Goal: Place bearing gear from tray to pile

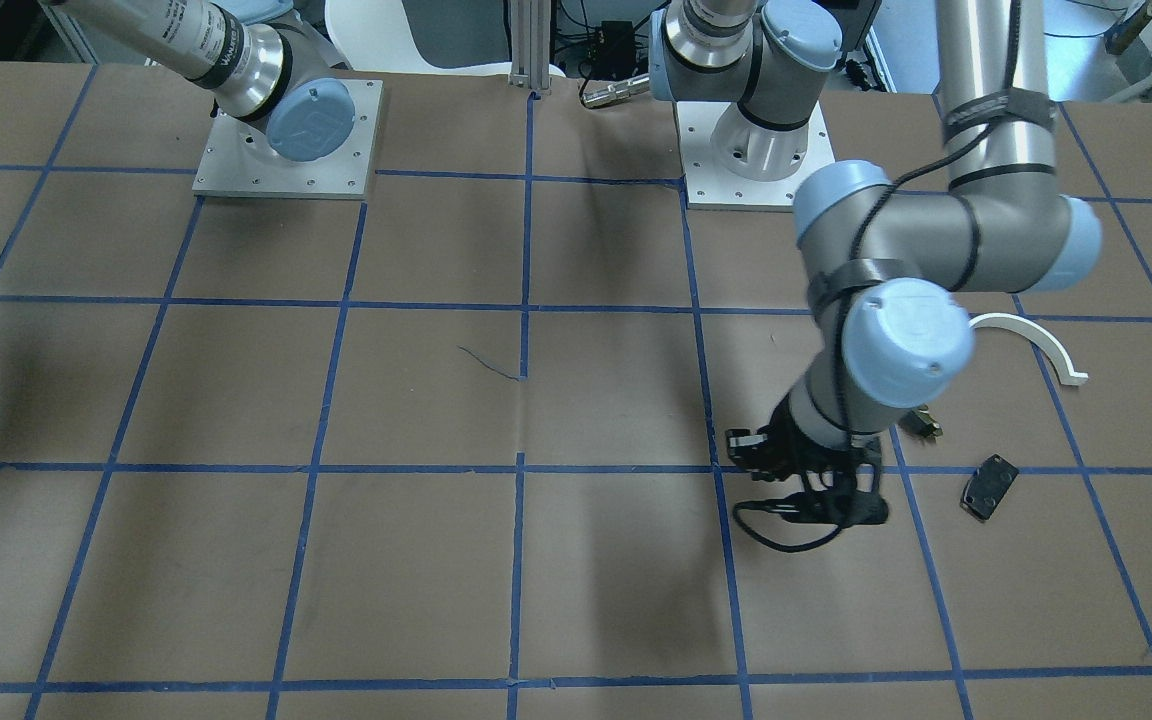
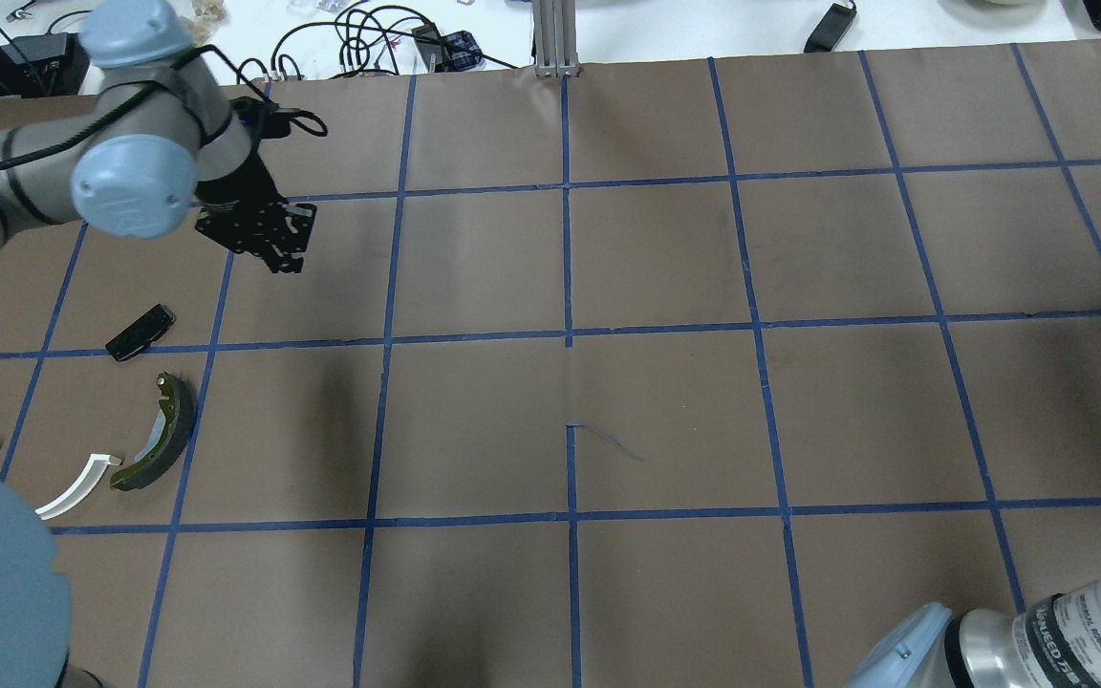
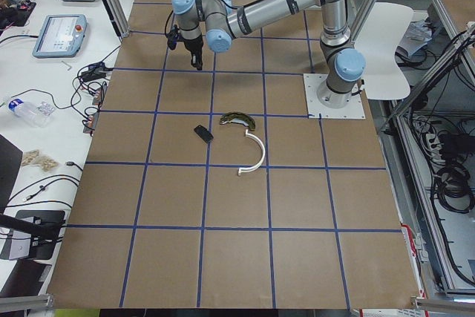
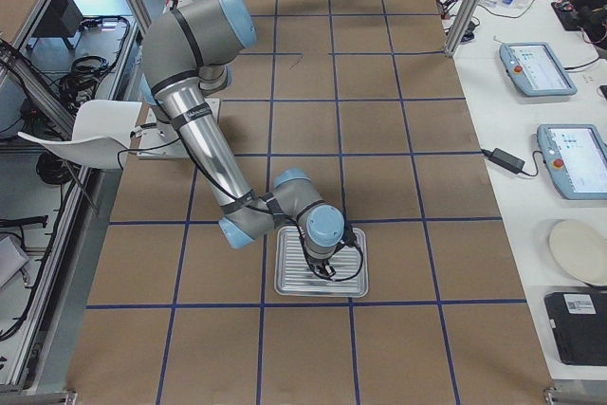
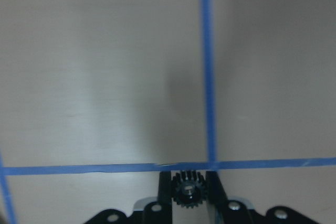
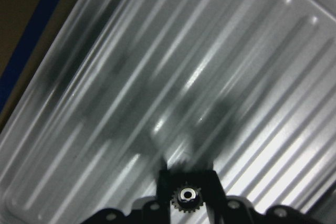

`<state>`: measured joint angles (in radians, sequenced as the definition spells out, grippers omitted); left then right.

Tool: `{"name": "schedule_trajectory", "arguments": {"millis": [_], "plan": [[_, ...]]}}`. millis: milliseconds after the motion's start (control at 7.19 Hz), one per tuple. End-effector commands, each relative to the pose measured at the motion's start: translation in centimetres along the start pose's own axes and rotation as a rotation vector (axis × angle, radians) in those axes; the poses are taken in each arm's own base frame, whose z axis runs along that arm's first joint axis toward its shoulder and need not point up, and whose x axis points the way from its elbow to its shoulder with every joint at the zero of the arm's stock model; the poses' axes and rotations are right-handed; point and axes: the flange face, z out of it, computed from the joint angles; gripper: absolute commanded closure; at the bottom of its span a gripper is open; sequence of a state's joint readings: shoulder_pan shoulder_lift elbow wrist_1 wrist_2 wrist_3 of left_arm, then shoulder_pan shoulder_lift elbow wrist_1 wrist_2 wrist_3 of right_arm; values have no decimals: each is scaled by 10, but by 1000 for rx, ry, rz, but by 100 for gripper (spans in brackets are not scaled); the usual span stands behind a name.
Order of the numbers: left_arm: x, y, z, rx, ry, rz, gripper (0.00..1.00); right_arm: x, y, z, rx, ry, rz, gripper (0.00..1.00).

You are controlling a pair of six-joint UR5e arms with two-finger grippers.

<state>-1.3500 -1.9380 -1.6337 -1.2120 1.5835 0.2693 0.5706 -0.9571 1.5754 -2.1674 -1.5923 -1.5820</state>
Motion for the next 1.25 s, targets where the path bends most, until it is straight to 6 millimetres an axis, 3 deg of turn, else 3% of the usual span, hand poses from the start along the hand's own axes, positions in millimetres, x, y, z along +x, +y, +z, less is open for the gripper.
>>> {"name": "schedule_trajectory", "arguments": {"millis": [0,139,278,418,557,696,835,974,1113], "plan": [[-127,21,1,-1,-5,67,100,0,0,-2,-3,3,0,100],[-188,40,23,-23,26,141,100,1,0,-10,-5,16,14,100],[-238,54,28,19,-8,145,100,-8,-21,-45,-3,56,22,100],[-265,52,39,58,-67,216,100,-33,-67,-92,-50,117,2,100],[-272,48,56,49,-82,245,100,-74,-120,-122,-64,87,42,100],[-275,46,70,39,-71,243,96,-115,-174,-132,-74,42,131,100],[-277,45,78,33,-64,229,84,-152,-231,-132,-73,42,175,100],[-279,47,80,35,-57,221,23,-194,-286,-136,-72,60,180,100],[-283,50,79,37,-54,210,0,-233,-322,-138,-68,57,239,100]]}}
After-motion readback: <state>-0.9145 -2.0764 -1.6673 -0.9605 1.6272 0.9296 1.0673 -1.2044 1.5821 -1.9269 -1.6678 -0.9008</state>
